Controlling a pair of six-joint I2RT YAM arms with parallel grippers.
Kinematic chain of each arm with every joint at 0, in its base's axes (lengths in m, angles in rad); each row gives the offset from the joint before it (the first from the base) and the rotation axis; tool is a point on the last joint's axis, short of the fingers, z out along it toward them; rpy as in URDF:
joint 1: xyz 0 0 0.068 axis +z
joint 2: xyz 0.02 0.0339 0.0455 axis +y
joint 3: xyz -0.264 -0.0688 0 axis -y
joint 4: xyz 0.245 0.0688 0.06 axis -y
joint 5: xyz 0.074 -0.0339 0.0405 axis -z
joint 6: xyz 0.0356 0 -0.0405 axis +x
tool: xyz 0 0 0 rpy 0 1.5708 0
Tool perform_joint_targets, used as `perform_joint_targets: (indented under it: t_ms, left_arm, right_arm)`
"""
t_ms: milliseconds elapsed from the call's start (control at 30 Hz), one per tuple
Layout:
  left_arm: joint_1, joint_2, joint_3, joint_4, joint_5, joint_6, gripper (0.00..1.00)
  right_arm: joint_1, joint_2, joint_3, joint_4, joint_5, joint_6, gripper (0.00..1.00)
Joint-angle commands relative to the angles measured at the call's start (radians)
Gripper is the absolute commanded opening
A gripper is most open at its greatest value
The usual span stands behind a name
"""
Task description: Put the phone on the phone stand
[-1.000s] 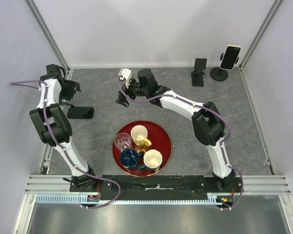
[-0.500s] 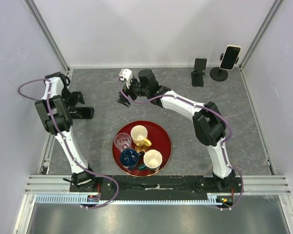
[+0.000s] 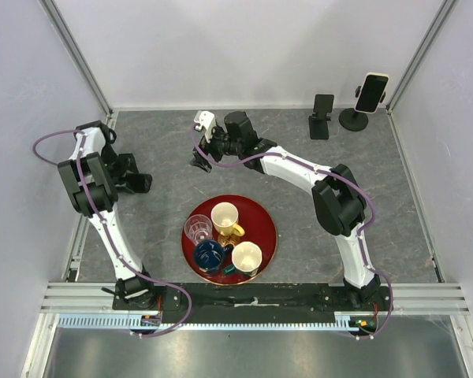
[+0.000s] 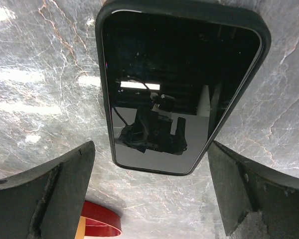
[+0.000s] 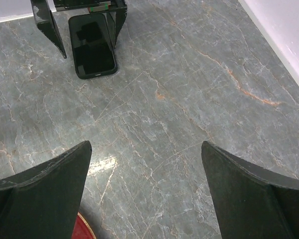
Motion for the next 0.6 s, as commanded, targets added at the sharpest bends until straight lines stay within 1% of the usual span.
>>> perform_joint_targets:
  t_ms: [0, 167, 300, 467, 567]
  left_arm:
    - [0.015, -0.017, -0.039, 0.007, -0.043, -0.061, 1.0]
    - [0.018, -0.03, -0.113, 0.088, -0.013, -0.061, 1.0]
    - [0.018, -0.043, -0.131, 0.103, -0.071, -0.076, 1.0]
    - [0.015, -0.067, -0.182, 0.119, -0.126, -0.099, 0.96]
    - [0.016, -0.055, -0.199, 0.137, -0.154, -0.081, 0.94]
  right_arm:
    - [-0.003, -0.061, -0.002, 0.029, -0.007, -0.018, 0.98]
    - [-0.003, -0.062, -0.005, 0.035, -0.009, -0.019, 0.98]
    - [-0.003, -0.062, -0.01, 0.036, 0.002, -0.021, 0.98]
    - [-0.003, -0.058, -0.007, 0.036, 0.008, -0.021, 0.98]
    - [-0.003, -0.059, -0.008, 0.038, 0.008, -0.021, 0.98]
